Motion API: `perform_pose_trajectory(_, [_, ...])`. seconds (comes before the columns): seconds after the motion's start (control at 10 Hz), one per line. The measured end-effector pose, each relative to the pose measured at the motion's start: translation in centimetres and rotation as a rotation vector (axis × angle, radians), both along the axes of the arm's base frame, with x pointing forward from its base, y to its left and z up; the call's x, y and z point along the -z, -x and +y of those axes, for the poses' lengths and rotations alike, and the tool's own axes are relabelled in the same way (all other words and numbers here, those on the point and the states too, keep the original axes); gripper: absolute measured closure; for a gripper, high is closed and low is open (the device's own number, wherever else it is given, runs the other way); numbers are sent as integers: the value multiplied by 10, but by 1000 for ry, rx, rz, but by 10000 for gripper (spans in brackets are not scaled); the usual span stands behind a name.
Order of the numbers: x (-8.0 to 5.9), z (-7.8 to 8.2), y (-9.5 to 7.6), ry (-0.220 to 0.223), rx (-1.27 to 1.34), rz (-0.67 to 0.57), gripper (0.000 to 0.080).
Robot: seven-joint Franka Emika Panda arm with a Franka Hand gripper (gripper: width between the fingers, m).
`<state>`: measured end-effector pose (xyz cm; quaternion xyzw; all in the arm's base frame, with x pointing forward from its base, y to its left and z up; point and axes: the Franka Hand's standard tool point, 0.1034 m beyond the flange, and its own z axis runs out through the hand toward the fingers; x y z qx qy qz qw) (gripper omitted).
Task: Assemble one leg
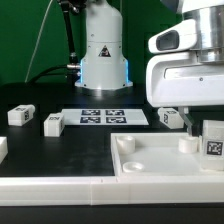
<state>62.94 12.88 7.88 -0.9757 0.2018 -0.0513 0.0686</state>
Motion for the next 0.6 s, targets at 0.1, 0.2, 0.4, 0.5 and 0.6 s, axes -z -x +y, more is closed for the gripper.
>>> perform_pose_trajectory(0.1, [1,-2,0,24,-127,-9,151])
perform_pose_trajectory(0.2, [1,-5,0,37,-218,-20,151])
perform_pose_trajectory(0.4, [1,-4,0,40,-241,-23,182])
perform_pose_trajectory(0.5, [1,-5,0,40,-241,-23,356])
perform_pose_trajectory(0.6, [1,-5,0,41,-241,-23,356])
